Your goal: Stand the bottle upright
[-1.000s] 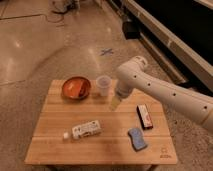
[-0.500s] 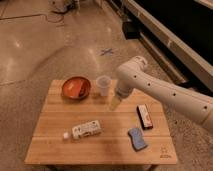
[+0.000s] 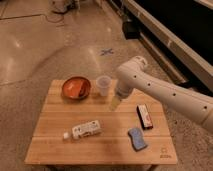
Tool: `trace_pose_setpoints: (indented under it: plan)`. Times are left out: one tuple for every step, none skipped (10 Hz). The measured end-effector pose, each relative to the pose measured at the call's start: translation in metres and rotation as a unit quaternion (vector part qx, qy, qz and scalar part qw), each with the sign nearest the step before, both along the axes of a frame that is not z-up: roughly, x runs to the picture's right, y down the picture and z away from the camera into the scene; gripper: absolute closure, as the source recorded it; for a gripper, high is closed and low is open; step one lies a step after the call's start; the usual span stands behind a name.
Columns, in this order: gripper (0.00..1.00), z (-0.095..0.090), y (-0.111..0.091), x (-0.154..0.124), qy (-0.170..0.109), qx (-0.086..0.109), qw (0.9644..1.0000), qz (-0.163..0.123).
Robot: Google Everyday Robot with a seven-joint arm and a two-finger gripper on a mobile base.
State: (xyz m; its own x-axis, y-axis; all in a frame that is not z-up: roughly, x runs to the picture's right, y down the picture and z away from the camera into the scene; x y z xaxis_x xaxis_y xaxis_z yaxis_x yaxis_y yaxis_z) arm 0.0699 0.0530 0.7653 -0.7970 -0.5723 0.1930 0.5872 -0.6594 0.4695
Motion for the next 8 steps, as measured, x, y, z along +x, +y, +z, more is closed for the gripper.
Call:
trace_pose_setpoints:
  plan:
    - [0.2,0.0,0.007,-0.007,-0.009,-0.002,0.9998,-0.016]
    - [0.2,-0.002,0.026,-0.032,-0.038,-0.005,0.9979,-0.051]
    - [0.2,-0.004,0.038,-0.05,-0.057,-0.007,0.9957,-0.073]
    - [0.2,-0.006,0.048,-0.067,-0.074,-0.008,0.9929,-0.092]
    - [0.2,-0.008,0.06,-0.086,-0.094,-0.01,0.9889,-0.115]
    - [0.2,-0.009,0.07,-0.103,-0.112,-0.013,0.9841,-0.137]
    - [0.2,-0.009,0.079,-0.12,-0.129,-0.016,0.9789,-0.158]
    - [0.2,-0.008,0.087,-0.135,-0.142,-0.019,0.9734,-0.178]
